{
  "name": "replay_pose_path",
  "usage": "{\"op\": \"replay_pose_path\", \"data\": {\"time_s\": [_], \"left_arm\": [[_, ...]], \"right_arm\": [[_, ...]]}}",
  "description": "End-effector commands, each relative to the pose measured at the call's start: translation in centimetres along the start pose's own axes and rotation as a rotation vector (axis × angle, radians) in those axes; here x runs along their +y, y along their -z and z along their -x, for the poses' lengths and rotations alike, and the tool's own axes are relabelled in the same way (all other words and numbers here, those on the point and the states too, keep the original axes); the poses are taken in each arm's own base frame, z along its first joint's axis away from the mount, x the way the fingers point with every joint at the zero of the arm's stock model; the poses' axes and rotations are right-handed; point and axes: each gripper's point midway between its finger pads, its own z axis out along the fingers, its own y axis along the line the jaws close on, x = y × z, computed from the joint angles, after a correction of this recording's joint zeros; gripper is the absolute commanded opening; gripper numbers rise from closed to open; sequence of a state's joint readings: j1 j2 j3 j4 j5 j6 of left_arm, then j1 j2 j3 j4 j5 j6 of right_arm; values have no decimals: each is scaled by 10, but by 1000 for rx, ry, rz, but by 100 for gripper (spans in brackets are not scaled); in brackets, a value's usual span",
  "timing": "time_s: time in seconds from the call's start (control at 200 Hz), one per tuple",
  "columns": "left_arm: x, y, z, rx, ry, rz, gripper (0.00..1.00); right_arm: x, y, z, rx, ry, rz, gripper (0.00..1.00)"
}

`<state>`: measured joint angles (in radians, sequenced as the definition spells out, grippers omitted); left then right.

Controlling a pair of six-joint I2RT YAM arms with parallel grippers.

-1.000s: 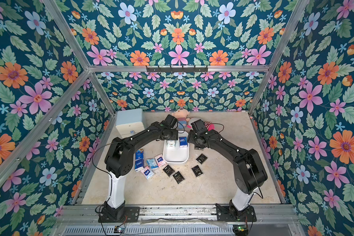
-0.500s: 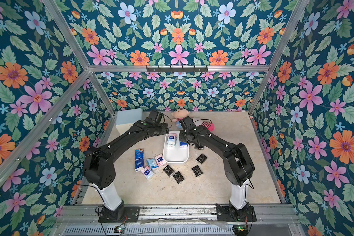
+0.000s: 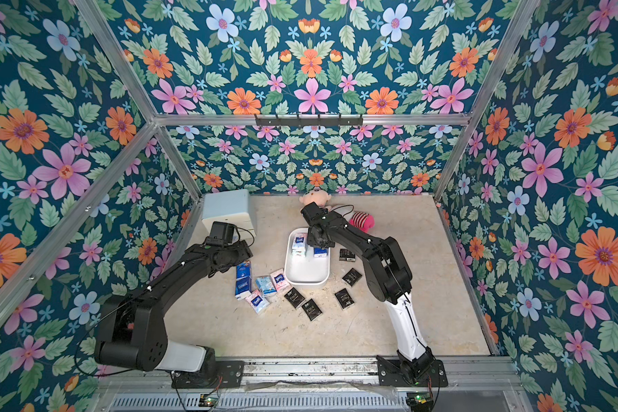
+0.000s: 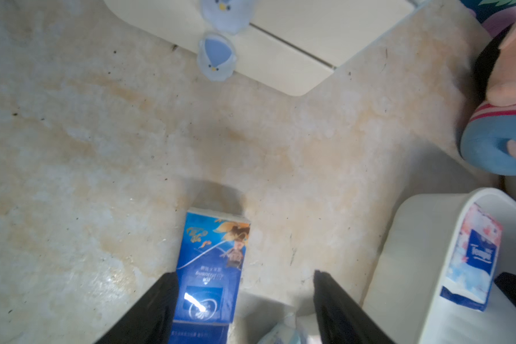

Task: Put the pocket tissues into the storage box
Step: Move the pocket tissues to the storage box.

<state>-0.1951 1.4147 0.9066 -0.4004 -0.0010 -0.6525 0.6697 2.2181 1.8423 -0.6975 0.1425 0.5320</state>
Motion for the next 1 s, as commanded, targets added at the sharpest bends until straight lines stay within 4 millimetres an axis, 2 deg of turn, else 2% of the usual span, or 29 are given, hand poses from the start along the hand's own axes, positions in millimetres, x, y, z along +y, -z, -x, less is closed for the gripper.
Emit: {"op": "replay_pose_path", "data": {"time_s": [0.0, 0.235, 0.34, 0.405, 0.55, 0.75, 0.9, 0.995], "left_arm": [[12, 3, 2, -30, 41, 8, 77], [20, 6, -9, -25, 82, -2, 77], [20, 6, -9, -26, 83, -2, 77], [20, 7, -8, -29, 80, -3, 77], [23, 7, -12, -12, 67, 13, 78], [43, 6, -23, 14, 32, 102, 83], [50, 2, -33, 35, 11, 124, 85], [47, -4, -32, 36, 0, 107, 84]], "right_arm": [[-2, -7, -5, 20, 18, -27, 22], [27, -22, -13, 63, 36, 94, 23], [45, -16, -11, 57, 38, 182, 22], [50, -9, -6, 39, 27, 207, 22], [38, 10, 5, -12, 3, 169, 23], [27, 41, 13, -65, -25, 155, 28], [20, 57, 9, -76, -18, 153, 38], [14, 63, 4, -76, -14, 154, 50]]}}
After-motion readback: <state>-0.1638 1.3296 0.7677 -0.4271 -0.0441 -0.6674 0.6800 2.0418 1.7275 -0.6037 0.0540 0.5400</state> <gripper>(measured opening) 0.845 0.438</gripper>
